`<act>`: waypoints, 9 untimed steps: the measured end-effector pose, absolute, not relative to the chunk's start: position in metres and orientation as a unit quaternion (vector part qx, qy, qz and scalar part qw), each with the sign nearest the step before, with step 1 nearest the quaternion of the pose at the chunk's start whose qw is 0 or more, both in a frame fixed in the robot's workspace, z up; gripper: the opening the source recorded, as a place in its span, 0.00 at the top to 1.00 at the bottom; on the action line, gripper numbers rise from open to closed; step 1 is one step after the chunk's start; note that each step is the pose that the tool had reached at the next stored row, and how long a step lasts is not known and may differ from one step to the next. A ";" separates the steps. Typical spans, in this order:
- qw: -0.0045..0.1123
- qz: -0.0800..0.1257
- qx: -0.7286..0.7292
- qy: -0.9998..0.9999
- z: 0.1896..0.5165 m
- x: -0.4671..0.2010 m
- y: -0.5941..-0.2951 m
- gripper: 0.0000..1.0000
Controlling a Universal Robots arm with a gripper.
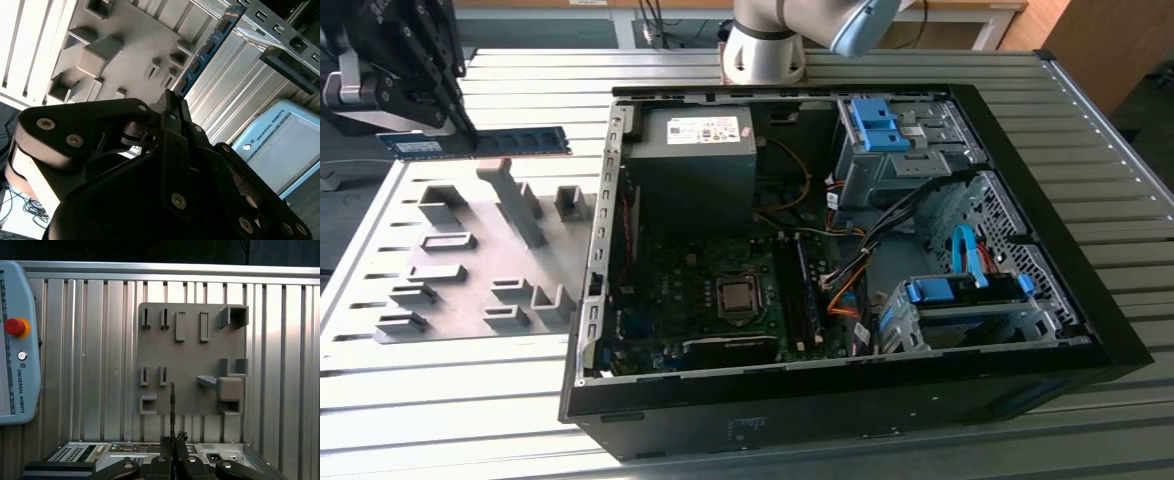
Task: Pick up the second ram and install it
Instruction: 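Pick up the second ram and move it above second insertion slot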
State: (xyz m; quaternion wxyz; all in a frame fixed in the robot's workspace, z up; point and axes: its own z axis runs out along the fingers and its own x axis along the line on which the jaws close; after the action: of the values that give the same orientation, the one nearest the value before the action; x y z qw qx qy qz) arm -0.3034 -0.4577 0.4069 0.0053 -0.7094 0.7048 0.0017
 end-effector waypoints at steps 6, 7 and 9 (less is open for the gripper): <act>0.005 0.002 -0.709 0.705 0.407 -0.294 -0.458 0.86; 0.005 0.002 -0.709 0.705 0.407 -0.293 -0.458 0.86; 0.005 0.002 -0.709 0.705 0.407 -0.291 -0.458 0.86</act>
State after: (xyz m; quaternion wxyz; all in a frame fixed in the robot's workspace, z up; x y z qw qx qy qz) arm -0.2906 -0.4578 0.4069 0.0053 -0.7094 0.7048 0.0016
